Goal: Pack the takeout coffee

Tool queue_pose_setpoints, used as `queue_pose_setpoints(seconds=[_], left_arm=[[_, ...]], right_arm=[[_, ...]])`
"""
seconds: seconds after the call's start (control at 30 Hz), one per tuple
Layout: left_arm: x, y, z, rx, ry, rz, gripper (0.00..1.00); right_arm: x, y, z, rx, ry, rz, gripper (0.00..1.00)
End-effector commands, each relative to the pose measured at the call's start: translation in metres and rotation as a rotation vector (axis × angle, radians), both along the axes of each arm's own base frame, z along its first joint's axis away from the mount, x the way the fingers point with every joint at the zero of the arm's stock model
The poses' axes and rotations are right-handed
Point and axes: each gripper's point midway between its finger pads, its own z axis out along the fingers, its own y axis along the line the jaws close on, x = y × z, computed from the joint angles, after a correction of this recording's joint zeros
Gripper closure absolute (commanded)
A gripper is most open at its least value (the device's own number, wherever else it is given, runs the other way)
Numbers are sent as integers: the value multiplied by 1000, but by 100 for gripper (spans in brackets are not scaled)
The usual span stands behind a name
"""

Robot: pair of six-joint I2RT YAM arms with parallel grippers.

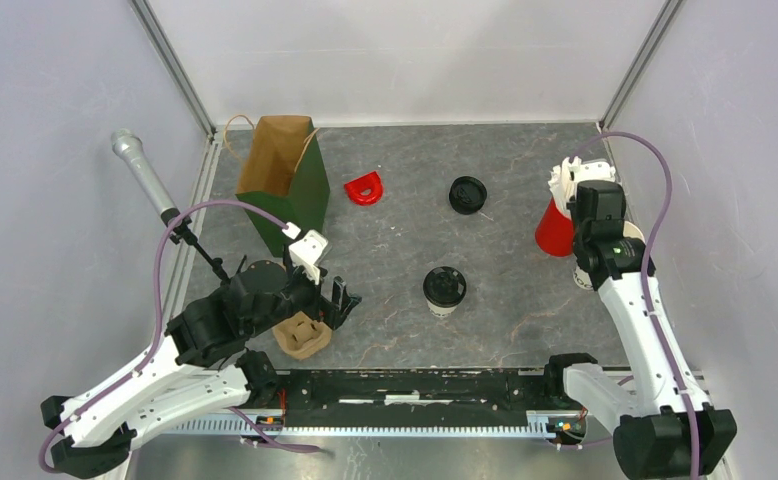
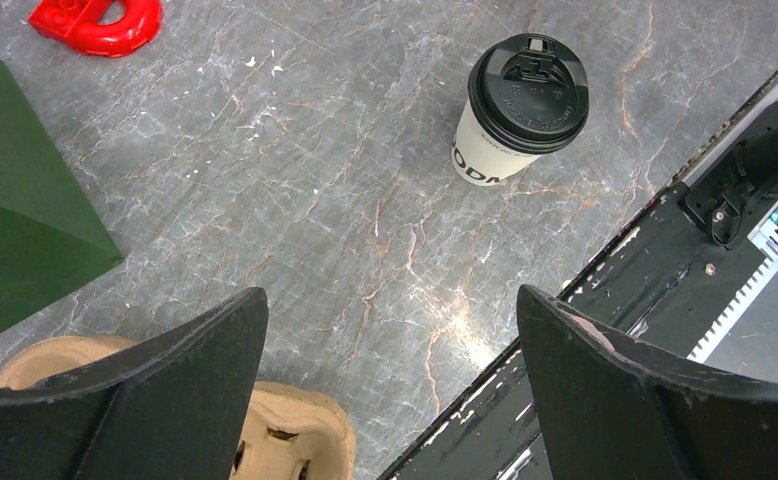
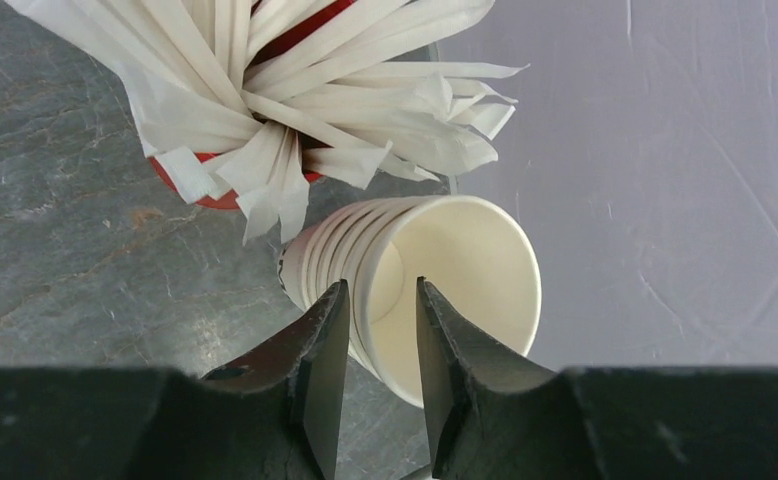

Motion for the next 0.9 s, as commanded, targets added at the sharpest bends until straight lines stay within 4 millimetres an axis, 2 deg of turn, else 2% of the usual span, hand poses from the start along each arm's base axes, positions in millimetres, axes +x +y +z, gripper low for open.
queue_pose_setpoints(seconds=[0.0,0.67,0.87], left_arm=[[1,-1,-1,26,-27,-28,0],[4,-1,-6,50,-26,-21,0],[10,2,-2,49,-25,26,0]], right_arm=[[13,1,2,35,-50,6,65],[14,-6,-10,49,-34,-26,73],[12,-6,3,53,-54,-26,89]])
